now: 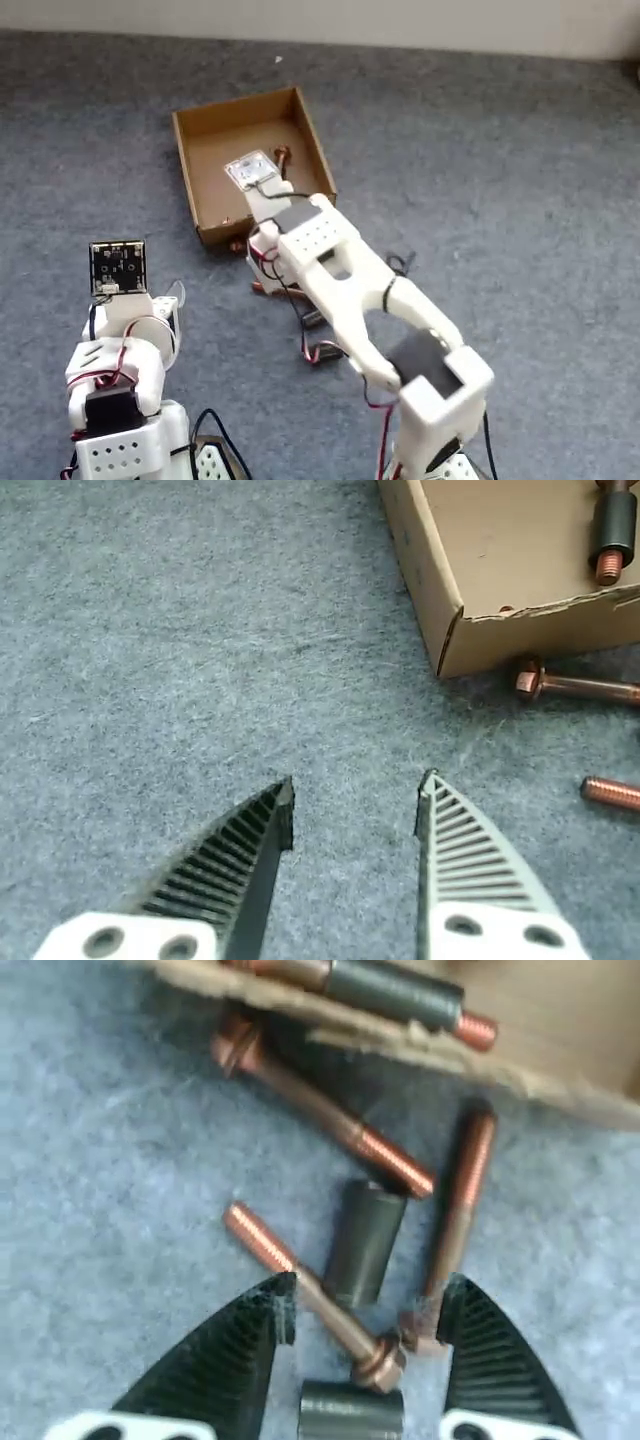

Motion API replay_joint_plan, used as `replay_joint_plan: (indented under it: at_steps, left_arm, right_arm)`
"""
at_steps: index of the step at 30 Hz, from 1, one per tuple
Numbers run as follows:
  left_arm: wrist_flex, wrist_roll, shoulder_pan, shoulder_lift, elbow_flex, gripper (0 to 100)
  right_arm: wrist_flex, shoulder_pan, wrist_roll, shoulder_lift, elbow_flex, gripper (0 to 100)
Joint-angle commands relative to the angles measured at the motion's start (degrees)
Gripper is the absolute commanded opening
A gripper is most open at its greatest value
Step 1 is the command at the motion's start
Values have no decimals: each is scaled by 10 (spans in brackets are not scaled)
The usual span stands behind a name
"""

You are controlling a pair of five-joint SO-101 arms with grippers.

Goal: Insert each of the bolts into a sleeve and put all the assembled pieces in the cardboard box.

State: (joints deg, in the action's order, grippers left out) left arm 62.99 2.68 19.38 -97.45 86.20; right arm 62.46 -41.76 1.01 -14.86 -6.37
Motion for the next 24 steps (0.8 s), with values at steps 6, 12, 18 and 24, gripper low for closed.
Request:
replay_joint_plan:
  at_steps: [6, 12, 18, 24]
  left_arm:
    - [-10, -5, 7, -4, -2, 220]
    - [-10, -4, 7, -4, -1, 220]
    - [-13, -4, 7, -4, 7, 220]
    - [-13, -4, 6, -4, 8, 220]
  right_arm:
    - [6, -6, -6, -80, 66, 183]
    - [7, -9, -3, -95, 65, 3]
    - [37, -6, -1, -90, 68, 8]
    - [145, 6, 14, 52, 97, 5]
